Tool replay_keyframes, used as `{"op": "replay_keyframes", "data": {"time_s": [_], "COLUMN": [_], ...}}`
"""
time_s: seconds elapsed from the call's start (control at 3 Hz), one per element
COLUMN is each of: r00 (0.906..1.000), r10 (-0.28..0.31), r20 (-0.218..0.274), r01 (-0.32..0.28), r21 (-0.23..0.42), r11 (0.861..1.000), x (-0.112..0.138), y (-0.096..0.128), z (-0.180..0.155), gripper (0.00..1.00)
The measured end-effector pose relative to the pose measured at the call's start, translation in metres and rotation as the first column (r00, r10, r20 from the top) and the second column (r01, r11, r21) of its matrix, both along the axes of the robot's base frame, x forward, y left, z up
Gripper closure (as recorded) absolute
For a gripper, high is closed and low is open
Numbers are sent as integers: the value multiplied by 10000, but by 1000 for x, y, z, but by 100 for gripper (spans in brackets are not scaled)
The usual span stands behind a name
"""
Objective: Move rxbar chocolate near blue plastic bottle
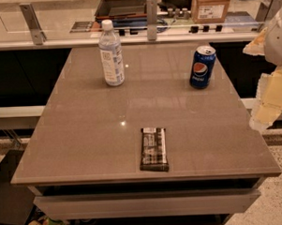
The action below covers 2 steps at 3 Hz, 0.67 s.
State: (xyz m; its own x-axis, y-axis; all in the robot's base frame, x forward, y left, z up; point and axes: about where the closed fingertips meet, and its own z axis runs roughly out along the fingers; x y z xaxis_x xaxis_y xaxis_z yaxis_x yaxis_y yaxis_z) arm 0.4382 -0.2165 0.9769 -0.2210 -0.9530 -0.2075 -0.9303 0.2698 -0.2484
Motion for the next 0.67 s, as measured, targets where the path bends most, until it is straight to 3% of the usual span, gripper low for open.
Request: {"op": "replay_keyframes", "data": {"time_s": [0.33,0.67], "r00": [10000,9978], "r10": [0,-649], "r20": [0,-116], "r01": [0,651], "r21": [0,235], "r11": [10000,9976], "x": [0,-1], "y": [0,4], "z": [0,-2], "gripper": [0,0]}}
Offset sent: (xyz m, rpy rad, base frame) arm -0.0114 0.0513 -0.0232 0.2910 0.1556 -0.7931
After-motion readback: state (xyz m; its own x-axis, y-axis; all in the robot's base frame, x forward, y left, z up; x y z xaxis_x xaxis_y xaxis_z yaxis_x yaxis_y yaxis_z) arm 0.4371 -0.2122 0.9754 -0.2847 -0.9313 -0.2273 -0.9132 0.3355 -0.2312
